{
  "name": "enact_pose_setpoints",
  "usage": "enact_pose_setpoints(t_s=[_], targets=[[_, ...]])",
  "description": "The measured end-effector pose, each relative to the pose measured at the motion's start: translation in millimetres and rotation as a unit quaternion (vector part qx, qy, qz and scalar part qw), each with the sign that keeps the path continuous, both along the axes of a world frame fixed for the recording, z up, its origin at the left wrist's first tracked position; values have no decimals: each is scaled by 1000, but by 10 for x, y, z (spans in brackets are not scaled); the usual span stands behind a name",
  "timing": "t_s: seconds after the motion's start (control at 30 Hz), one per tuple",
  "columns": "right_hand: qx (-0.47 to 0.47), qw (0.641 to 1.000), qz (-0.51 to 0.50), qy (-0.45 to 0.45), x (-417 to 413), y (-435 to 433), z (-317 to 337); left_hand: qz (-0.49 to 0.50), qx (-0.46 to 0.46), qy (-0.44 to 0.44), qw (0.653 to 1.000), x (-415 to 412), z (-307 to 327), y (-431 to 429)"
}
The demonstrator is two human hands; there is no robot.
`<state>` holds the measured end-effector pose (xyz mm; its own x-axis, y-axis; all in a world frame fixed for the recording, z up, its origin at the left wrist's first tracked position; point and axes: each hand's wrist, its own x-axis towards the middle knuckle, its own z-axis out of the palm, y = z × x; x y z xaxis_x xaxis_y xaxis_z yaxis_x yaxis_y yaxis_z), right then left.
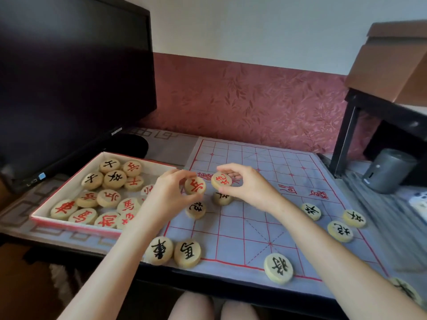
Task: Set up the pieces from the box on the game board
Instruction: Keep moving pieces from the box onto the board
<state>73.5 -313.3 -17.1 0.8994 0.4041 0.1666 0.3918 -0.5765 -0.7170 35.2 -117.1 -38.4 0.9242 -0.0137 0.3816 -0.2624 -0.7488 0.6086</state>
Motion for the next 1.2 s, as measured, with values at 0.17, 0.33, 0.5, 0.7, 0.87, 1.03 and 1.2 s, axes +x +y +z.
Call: enact_pose_setpoints(t_s=[0.17,0.33,0.5,0.7,0.87,1.03,1.2], targets=[[-16,999,-37,1,30,-350,26,-36,9,9,999,199,59,-312],[-26,998,-62,12,123,-691,17,-66,15,24,997,522,141,-697],[-29,990,-138,12,378,-1194,-67,-113,29,36,993,876,151,-1167],[-50,964,-262,17,840,-1949,-144,-155,6,80,985,1276,82,-1802],[-66,957,-280,30,1223,-2200,-205,-166,13,90,982,1506,-16,-2192],[-79,960,-268,29,1491,-2172,-297,-151,-7,92,984,1697,-103,-2421],[-103,956,-275,21,1609,-2203,-390,-146,5,108,983,1865,-181,-2497]])
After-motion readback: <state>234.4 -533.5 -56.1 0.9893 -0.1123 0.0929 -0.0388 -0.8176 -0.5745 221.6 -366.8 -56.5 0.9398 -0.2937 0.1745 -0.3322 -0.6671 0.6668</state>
